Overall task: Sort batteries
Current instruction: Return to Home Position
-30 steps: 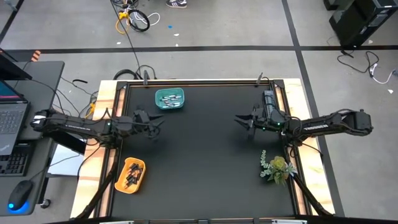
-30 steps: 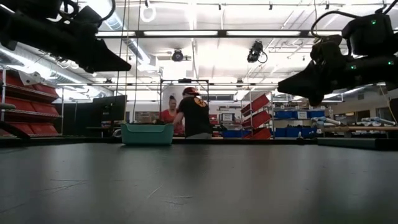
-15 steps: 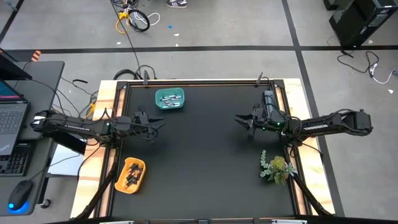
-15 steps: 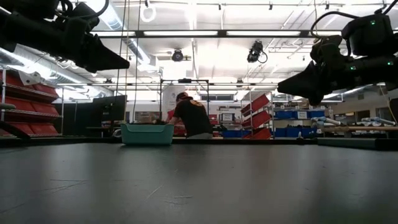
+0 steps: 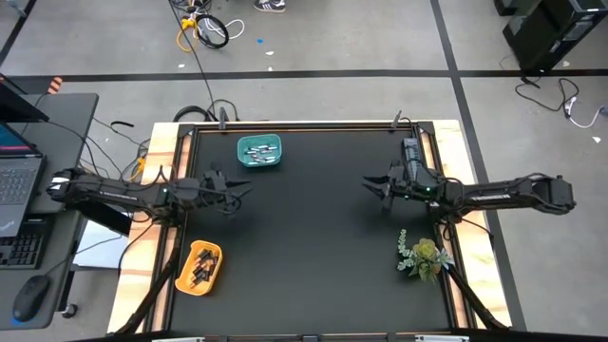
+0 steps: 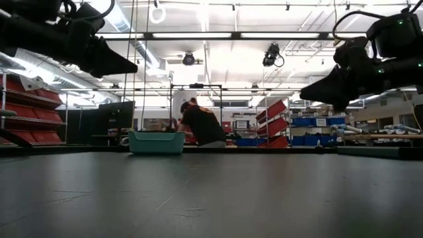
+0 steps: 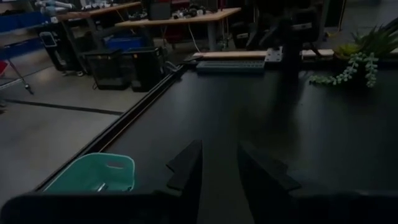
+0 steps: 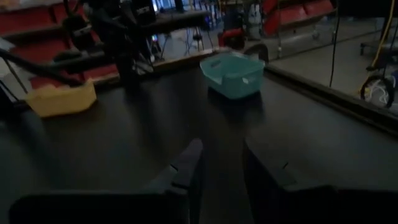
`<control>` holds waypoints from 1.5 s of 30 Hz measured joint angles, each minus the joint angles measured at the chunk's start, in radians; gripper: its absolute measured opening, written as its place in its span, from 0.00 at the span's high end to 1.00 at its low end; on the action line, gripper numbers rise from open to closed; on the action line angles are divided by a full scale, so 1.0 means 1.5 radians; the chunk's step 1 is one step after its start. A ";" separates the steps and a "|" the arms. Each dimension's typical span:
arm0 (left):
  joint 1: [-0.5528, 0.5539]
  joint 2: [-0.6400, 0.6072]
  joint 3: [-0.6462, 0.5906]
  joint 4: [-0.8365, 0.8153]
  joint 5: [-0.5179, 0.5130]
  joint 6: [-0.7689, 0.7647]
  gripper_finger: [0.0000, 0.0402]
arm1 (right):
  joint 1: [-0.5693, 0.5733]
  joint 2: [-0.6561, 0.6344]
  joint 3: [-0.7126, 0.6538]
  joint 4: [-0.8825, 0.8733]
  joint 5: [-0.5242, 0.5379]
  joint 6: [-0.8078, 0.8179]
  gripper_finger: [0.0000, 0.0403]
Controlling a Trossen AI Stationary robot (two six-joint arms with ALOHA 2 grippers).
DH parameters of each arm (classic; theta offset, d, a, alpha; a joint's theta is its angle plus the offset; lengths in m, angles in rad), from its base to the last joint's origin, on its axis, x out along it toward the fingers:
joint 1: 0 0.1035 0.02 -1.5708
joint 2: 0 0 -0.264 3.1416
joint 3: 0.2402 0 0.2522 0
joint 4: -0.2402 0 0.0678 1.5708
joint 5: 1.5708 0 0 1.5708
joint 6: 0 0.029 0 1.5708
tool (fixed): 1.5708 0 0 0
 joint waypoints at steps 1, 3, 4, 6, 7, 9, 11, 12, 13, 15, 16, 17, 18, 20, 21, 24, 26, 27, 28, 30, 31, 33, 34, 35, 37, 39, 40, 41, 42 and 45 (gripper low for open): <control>0.000 0.000 -0.009 0.015 0.000 0.000 0.71 | 0.000 -0.015 0.000 -0.022 0.000 0.000 0.76; 0.000 -0.001 -0.034 0.050 0.000 0.000 0.71 | 0.000 -0.045 0.000 -0.075 0.000 0.000 0.76; 0.000 -0.005 -0.047 0.064 0.000 0.000 0.71 | 0.000 -0.059 0.000 -0.099 0.000 0.000 0.76; 0.000 -0.018 -0.080 0.087 0.000 0.000 0.71 | 0.000 -0.082 0.000 -0.137 0.000 0.000 0.76; 0.000 -0.029 -0.099 0.094 0.000 0.000 0.71 | 0.000 -0.093 0.000 -0.154 0.000 0.000 0.76; -0.001 -0.052 -0.135 0.096 0.000 0.000 0.71 | 0.000 -0.107 0.000 -0.180 0.000 0.000 0.76; -0.001 -0.080 -0.150 0.051 -0.001 -0.002 0.71 | 0.000 -0.119 0.000 -0.197 -0.001 0.000 0.76; -0.001 -0.093 -0.150 0.012 -0.001 -0.001 0.71 | 0.000 -0.125 0.000 -0.203 -0.001 0.000 0.76; -0.001 -0.105 -0.151 -0.023 -0.001 0.000 0.71 | 0.000 -0.129 0.000 -0.210 -0.001 0.000 0.76; -0.001 -0.126 -0.151 -0.073 -0.001 0.000 0.71 | 0.000 -0.136 0.000 -0.231 -0.001 0.000 0.76; -0.001 -0.136 -0.151 -0.092 -0.001 0.001 0.71 | 0.000 -0.139 0.000 -0.237 -0.001 0.000 0.76; 0.000 -0.145 -0.151 -0.094 0.000 0.001 0.71 | 0.000 -0.141 0.000 -0.245 -0.001 0.000 0.76; 0.000 -0.150 -0.151 -0.092 0.000 0.001 0.71 | 0.000 -0.143 0.000 -0.259 -0.001 0.000 0.76; 0.000 -0.162 -0.151 -0.081 0.000 0.001 0.71 | 0.000 -0.143 0.000 -0.289 -0.001 0.000 0.76; 0.000 -0.168 -0.151 -0.075 -0.001 0.001 0.71 | 0.000 -0.143 0.000 -0.307 -0.001 0.000 0.76; 0.000 -0.193 -0.151 -0.070 -0.001 0.001 0.71 | 0.000 -0.142 0.000 -0.377 -0.001 0.000 0.76; 0.000 -0.209 -0.151 -0.068 -0.001 0.001 0.71 | 0.000 -0.142 0.000 -0.412 -0.001 0.000 0.76; 0.000 -0.215 -0.151 -0.068 -0.001 0.001 0.71 | 0.000 -0.142 0.000 -0.420 -0.001 0.000 0.76; 0.000 -0.219 -0.151 -0.067 -0.001 0.001 0.71 | 0.000 -0.142 0.000 -0.424 -0.001 0.000 0.76; 0.000 -0.222 -0.151 -0.059 -0.001 0.001 0.71 | 0.000 -0.140 0.000 -0.424 -0.001 0.000 0.76; -0.001 -0.223 -0.151 -0.057 -0.001 0.001 0.71 | 0.000 -0.140 0.000 -0.421 -0.001 0.000 0.76; -0.001 -0.222 -0.151 -0.056 -0.001 0.001 0.71 | 0.000 -0.140 0.000 -0.419 -0.001 0.000 0.76; -0.001 -0.222 -0.151 -0.056 -0.001 0.001 0.71 | 0.000 -0.140 0.000 -0.420 -0.001 0.000 0.76; -0.001 -0.222 -0.151 -0.056 -0.001 0.001 0.71 | 0.000 -0.140 0.000 -0.420 -0.001 0.000 0.76; -0.001 -0.222 -0.151 -0.056 -0.001 0.001 0.71 | 0.000 -0.140 0.000 -0.419 -0.001 0.000 0.76; -0.001 -0.222 -0.151 -0.056 -0.001 0.001 0.71 | 0.000 -0.140 0.000 -0.419 -0.002 0.000 0.76; -0.001 -0.222 -0.151 -0.056 -0.001 0.001 0.71 | 0.000 -0.140 0.000 -0.419 -0.002 0.000 0.76; -0.001 -0.222 -0.151 -0.056 -0.001 0.001 0.71 | 0.000 -0.140 0.000 -0.419 -0.002 0.000 0.76; -0.001 -0.222 -0.151 -0.056 -0.001 0.001 0.71 | 0.000 -0.140 0.000 -0.419 -0.002 0.000 0.76; -0.001 -0.222 -0.151 -0.056 -0.001 0.002 0.71 | 0.000 -0.140 0.000 -0.419 -0.002 0.000 0.76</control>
